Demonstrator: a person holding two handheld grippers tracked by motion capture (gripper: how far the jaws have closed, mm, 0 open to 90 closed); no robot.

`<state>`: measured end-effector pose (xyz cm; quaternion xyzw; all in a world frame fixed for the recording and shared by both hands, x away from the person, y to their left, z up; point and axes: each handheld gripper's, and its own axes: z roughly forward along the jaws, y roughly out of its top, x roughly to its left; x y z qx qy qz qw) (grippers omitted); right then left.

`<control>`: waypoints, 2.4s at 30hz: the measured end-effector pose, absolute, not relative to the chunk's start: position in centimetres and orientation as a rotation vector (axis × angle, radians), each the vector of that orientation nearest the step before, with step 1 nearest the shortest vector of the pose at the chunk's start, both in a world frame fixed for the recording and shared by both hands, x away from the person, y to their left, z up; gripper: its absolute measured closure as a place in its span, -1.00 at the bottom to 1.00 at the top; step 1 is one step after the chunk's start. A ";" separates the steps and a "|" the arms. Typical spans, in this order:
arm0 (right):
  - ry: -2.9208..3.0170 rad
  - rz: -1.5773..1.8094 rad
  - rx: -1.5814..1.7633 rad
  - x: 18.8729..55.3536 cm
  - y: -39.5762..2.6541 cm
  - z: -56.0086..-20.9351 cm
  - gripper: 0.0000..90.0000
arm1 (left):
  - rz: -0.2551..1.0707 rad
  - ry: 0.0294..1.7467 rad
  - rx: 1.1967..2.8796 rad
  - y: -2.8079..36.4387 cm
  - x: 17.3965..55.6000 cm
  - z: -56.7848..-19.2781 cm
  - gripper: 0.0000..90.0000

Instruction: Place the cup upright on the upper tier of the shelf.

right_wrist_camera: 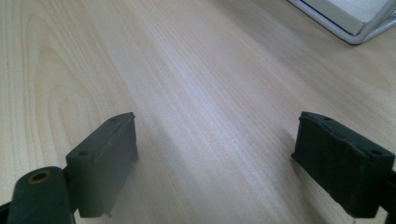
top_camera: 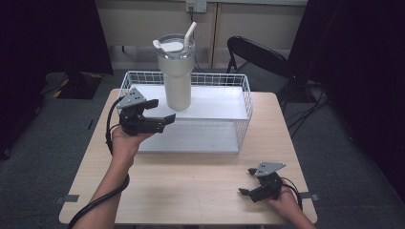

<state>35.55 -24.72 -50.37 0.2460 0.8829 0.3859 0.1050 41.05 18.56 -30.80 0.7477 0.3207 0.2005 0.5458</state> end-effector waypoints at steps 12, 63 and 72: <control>2.603 1.136 0.722 35.6 -24.7 -50.4 -0.72 | 0.484 0.770 1.779 20.2 39.7 -32.2 -0.64; 2.603 1.136 0.722 35.6 -24.7 -50.4 -0.72 | 0.399 0.906 1.799 24.8 35.7 -43.6 -0.64; 2.603 1.136 0.722 35.6 -24.7 -50.4 -0.72 | 0.372 0.923 1.809 25.1 35.2 -45.5 -0.65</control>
